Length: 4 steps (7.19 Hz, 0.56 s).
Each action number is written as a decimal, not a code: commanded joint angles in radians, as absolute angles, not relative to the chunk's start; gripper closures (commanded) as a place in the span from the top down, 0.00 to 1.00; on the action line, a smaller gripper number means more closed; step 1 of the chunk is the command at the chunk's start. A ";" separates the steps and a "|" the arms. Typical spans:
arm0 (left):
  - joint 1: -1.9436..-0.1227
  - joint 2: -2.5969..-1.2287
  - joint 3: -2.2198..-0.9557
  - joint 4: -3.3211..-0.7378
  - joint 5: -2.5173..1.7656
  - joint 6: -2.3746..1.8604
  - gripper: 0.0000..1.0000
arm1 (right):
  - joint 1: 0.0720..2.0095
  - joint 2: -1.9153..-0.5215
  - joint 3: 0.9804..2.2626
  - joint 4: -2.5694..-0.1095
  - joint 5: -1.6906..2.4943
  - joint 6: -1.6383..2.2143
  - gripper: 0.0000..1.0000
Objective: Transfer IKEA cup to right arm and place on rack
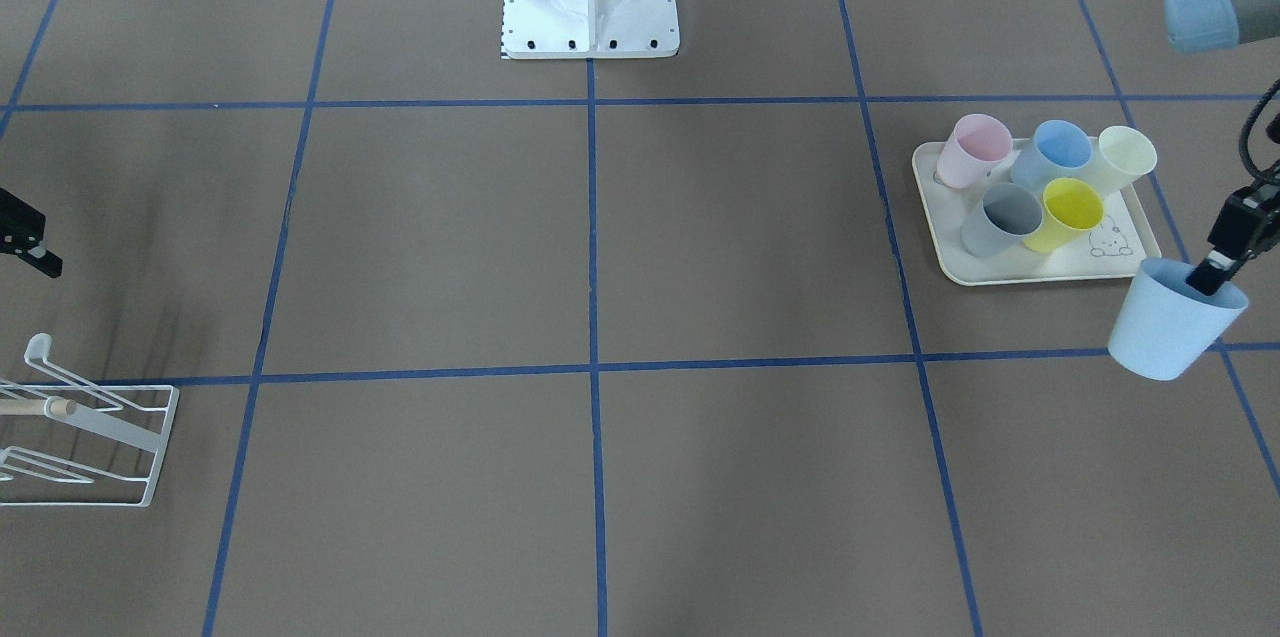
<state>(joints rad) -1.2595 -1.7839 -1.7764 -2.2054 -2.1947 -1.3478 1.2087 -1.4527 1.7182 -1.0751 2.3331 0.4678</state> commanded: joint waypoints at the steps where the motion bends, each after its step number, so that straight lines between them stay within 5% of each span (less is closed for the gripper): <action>1: -1.178 -1.892 -1.792 -2.207 -2.198 -1.611 0.00 | 1.148 -1.437 1.715 -0.779 2.263 0.796 0.95; 4: -1.037 -2.067 -1.808 -2.210 -2.201 -1.988 0.00 | 1.053 -1.391 1.721 -0.537 2.261 1.213 0.98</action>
<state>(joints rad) -1.0936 -2.0020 -1.7986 -2.2083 -2.2021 -1.8348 1.1003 -1.4025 1.7217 -0.6538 2.2636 1.0407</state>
